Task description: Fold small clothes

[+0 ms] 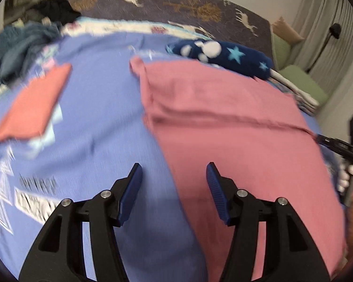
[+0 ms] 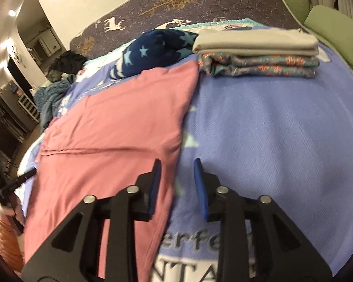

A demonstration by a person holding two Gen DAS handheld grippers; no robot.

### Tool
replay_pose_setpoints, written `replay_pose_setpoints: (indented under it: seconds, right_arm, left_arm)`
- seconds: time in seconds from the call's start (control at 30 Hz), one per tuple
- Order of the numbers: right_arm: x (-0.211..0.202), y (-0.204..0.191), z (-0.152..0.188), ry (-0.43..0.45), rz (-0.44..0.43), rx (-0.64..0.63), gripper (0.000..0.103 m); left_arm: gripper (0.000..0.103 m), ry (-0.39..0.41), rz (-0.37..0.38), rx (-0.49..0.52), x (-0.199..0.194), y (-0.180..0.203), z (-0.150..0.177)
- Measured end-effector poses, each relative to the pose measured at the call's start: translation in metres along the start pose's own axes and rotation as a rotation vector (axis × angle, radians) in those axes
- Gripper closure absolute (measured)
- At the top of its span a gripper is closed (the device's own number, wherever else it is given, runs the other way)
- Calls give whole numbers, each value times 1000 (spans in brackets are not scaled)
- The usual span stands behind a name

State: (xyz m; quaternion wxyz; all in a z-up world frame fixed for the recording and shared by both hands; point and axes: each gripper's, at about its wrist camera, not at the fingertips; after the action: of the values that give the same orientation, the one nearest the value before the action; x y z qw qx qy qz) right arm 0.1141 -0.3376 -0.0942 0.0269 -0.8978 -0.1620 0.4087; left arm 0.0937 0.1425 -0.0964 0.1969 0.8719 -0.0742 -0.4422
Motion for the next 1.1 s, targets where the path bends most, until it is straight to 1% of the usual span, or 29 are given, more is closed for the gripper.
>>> replay_pose_setpoints:
  seconds: [0.07, 0.23, 0.37, 0.47, 0.6, 0.77, 0.87, 0.9, 0.97, 1.1]
  right_arm:
    - [-6, -5, 10, -7, -11, 6, 71]
    - [-22, -13, 28, -4, -48, 22, 69]
    - [-34, -23, 49, -14, -59, 15, 64]
    - [-45, -29, 66, -3, -84, 32, 61]
    - [-63, -36, 88, 15, -112, 57, 61]
    - [-90, -47, 124, 32, -155, 68, 61]
    - [-106, -56, 147, 41, -182, 60, 60]
    - [-106, -56, 147, 41, -182, 60, 59]
    - [-115, -61, 160, 48, -194, 55, 59]
    - [-133, -64, 179, 62, -225, 71, 59]
  left_arm:
    - [44, -2, 11, 11, -5, -1, 11]
    - [44, -28, 91, 11, -20, 1, 36]
    - [44, -33, 104, 50, -30, 7, 57]
    - [44, -36, 125, 46, -38, 4, 66]
    - [44, -41, 146, 27, -49, 0, 78]
    - [44, -43, 179, 55, -69, -2, 107]
    - [44, -36, 221, 53, -82, -7, 129]
    - [44, -33, 239, 47, -88, -10, 137]
    - [44, -29, 260, 36, -95, -12, 147]
    - [44, -49, 318, 5, -111, -19, 168]
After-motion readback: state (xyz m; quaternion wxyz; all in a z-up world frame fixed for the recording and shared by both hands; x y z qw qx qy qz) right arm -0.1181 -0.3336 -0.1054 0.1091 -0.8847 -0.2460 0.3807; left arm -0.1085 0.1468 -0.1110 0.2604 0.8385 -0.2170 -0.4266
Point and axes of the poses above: each gripper's, at about its wrist camera, not at the fingertips, and x roughly the way its jaws point, y to its right, z to its underside, and after that the axes turned 15 degrees about -x, right-handed
